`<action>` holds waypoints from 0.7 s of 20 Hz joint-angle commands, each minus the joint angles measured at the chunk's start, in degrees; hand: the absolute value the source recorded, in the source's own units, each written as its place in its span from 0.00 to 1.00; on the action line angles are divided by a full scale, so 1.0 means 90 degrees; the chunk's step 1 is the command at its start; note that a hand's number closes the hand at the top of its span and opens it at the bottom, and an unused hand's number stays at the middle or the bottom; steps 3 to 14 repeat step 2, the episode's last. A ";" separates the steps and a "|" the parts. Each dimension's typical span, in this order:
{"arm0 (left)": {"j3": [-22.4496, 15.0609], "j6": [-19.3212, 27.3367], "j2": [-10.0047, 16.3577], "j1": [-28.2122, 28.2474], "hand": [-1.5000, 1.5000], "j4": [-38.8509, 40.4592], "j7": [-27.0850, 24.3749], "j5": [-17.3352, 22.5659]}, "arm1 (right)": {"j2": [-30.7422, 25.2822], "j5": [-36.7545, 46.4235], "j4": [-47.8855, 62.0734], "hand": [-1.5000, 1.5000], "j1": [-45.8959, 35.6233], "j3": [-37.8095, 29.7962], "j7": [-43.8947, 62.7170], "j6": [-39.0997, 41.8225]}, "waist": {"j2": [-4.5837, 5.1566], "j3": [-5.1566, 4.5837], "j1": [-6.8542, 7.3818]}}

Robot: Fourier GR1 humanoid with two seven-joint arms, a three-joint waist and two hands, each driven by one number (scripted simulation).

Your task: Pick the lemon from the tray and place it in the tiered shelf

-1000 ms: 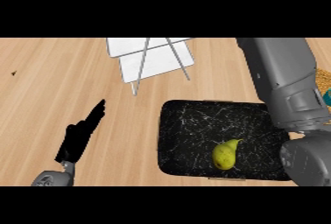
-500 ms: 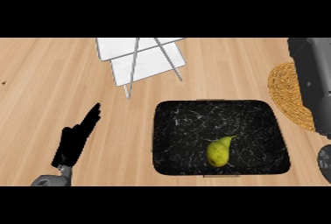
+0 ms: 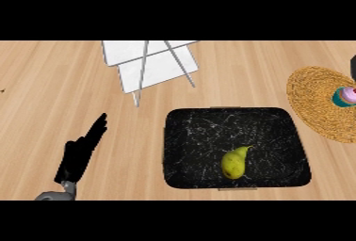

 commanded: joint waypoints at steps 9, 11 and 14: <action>0.0012 -0.0028 -0.0055 0.0135 0.50 -0.0209 0.0116 -0.0024 | -0.0386 -0.0214 -0.0442 0.00 0.0555 0.0267 0.0272 0.0662 | 0.0001 -0.0001 0.0010; 0.0012 -0.0028 -0.0055 0.0135 0.50 -0.0209 0.0116 -0.0024 | -0.0386 -0.0214 -0.0442 0.00 0.0555 0.0267 0.0272 0.0662 | 0.0001 -0.0001 0.0010; 0.0012 -0.0028 -0.0055 0.0135 0.50 -0.0209 0.0116 -0.0024 | -0.0386 -0.0214 -0.0442 0.00 0.0555 0.0267 0.0272 0.0662 | 0.0001 -0.0001 0.0010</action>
